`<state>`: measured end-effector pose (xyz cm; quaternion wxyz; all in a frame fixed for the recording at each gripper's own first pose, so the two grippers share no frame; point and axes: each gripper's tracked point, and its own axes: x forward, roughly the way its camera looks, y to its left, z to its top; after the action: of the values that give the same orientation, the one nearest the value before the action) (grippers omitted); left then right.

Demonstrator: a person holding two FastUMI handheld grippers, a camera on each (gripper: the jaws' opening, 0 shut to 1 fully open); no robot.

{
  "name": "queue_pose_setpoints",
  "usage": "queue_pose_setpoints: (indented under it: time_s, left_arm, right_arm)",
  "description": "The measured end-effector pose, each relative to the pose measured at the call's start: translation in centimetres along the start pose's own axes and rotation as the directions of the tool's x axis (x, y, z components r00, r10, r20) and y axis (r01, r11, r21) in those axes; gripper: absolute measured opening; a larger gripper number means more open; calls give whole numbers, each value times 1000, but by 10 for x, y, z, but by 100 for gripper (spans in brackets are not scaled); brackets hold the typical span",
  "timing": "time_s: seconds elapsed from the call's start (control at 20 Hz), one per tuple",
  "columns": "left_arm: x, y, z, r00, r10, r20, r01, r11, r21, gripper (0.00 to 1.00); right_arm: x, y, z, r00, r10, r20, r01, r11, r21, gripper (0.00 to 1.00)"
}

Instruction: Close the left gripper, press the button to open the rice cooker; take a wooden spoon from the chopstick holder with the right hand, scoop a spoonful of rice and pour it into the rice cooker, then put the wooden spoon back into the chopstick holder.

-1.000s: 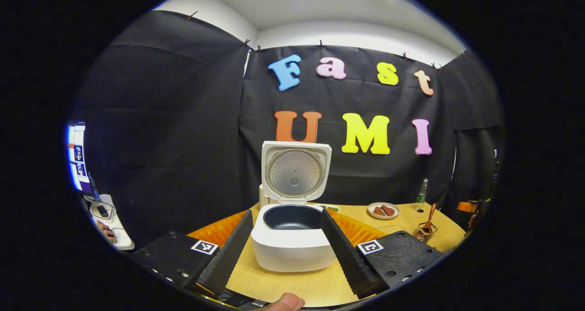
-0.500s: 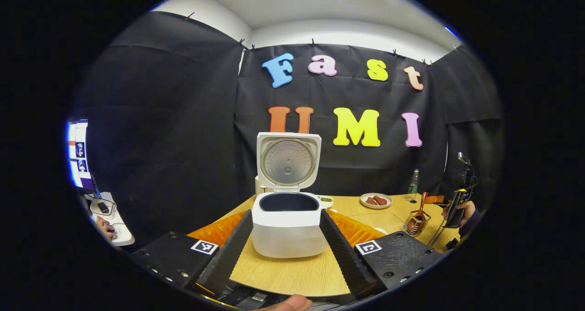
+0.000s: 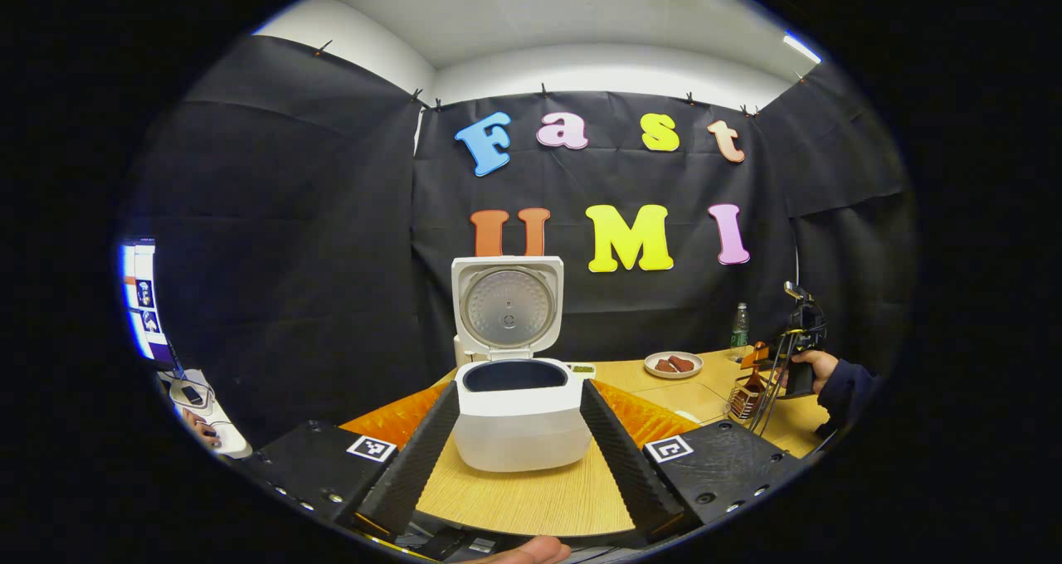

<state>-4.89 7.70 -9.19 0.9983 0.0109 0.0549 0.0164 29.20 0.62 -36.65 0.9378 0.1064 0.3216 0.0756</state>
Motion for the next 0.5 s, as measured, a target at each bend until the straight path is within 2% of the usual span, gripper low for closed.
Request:
queue_pose_setpoints:
  time_s: [0.05,0.1,0.15,0.25,0.35,0.5]
  left_arm:
    - [-1,-1,-1,1000,-4,2,4,1000,-1,94]
    - [-1,-1,-3,1000,-6,1,6,1000,-2,94]
    - [-1,1,-6,1000,-4,-1,4,1000,-3,94]
    - [-2,4,-8,1000,0,-11,0,1000,-6,94]
    - [-2,5,-13,1000,2,-18,-2,1000,-10,94]
    - [-4,9,-16,1000,6,-22,-6,1000,-15,94]
  right_arm:
    - [3,-1,-3,1000,0,-13,0,1000,2,60]
    - [7,-1,-9,999,-1,-36,1,1000,7,61]
    - [8,-7,-13,998,-23,-52,23,1000,16,42]
    - [6,-8,-11,998,-35,-45,35,999,16,25]
    - [-3,-3,-7,999,-23,-24,23,1000,-13,18]
    - [-19,4,2,999,-11,37,14,998,-65,17]
